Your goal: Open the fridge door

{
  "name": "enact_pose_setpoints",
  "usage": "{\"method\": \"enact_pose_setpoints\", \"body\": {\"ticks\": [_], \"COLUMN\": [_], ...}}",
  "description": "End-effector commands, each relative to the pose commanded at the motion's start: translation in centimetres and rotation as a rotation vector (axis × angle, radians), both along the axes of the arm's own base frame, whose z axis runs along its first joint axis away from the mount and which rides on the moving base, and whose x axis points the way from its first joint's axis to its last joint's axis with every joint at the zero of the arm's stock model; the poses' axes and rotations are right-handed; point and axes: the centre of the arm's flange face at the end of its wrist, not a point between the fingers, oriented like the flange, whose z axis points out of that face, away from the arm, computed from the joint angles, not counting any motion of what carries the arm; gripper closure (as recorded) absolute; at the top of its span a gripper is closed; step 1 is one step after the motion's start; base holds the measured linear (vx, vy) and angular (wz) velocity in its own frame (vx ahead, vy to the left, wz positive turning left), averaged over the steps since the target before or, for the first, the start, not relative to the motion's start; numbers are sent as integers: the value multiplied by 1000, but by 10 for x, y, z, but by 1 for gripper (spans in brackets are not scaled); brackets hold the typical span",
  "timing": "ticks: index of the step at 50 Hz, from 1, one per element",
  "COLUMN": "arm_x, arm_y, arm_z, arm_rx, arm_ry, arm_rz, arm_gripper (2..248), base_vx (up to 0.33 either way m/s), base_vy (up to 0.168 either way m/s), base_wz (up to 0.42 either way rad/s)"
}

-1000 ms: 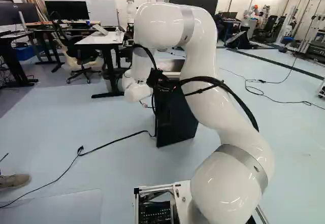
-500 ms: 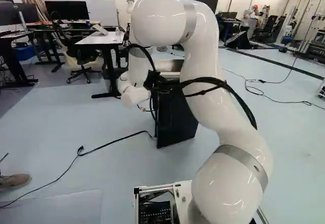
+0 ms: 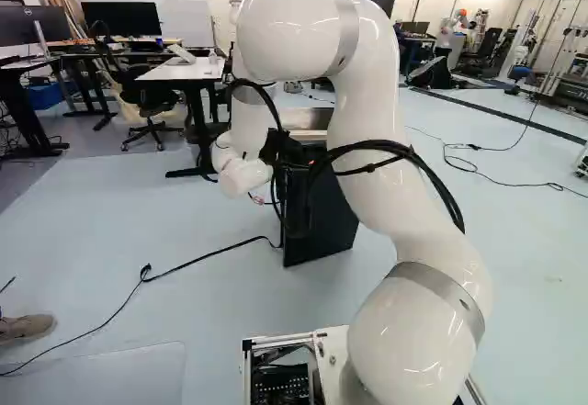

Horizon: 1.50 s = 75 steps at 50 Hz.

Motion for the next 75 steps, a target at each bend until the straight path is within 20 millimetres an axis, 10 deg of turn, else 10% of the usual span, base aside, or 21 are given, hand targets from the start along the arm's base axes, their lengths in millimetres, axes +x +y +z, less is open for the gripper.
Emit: {"method": "enact_pose_setpoints", "body": {"ticks": [40, 75], "arm_x": [23, 36], "arm_y": [20, -16], "arm_z": [-2, -2], "arm_rx": [20, 18], "arm_ry": [-31, -30], "arm_rz": [8, -63], "arm_gripper": [3, 3], "base_vx": [0, 0], "base_vy": [0, 0], "base_wz": [0, 0]}}
